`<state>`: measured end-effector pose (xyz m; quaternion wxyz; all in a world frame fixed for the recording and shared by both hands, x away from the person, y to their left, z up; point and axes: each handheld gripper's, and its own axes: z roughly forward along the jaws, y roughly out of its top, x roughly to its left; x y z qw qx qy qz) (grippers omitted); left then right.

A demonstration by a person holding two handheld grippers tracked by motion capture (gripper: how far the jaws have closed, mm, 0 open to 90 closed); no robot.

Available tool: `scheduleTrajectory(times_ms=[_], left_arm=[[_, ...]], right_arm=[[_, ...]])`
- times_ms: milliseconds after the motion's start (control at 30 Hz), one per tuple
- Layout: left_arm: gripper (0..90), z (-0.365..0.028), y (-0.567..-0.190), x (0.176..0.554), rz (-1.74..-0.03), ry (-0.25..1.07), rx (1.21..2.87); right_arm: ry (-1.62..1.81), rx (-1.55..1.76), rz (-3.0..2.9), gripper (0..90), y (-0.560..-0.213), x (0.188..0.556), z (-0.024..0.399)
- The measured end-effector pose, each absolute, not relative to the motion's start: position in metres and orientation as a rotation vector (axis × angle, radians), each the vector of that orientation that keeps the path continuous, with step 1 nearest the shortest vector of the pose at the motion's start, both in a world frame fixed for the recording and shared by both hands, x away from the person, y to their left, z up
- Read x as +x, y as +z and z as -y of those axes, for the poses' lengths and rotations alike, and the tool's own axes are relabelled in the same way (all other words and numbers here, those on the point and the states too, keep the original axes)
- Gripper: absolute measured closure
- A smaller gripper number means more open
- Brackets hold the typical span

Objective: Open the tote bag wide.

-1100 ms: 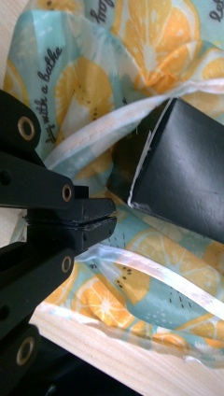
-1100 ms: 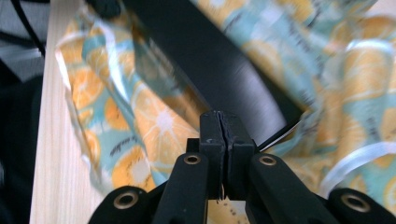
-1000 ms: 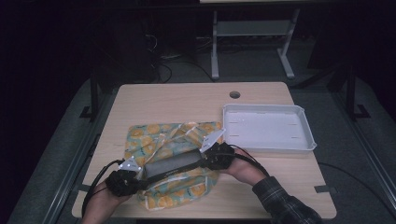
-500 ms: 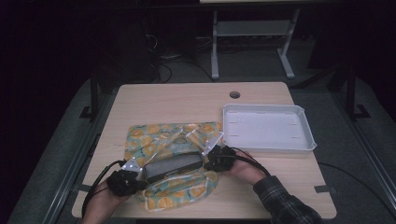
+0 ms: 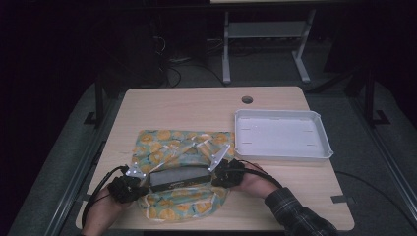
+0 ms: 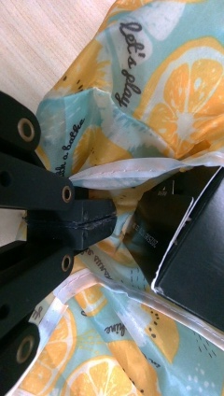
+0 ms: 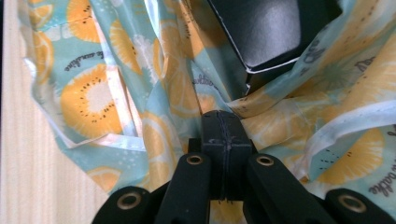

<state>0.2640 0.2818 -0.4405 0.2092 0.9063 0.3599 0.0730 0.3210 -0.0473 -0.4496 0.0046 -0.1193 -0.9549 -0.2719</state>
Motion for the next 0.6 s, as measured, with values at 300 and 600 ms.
scheduleTrajectory(times_ms=[300,600], left_arm=[[89.4,-0.282,-0.441,0.264,-0.998,0.196,2.514],[89.4,-0.283,-0.441,0.264,-1.0,0.196,2.51]], right_arm=[[-1.051,-0.444,2.977,79.3,-0.409,0.328,0.065],[-1.167,-0.51,2.955,72.3,-0.394,0.349,0.058]])
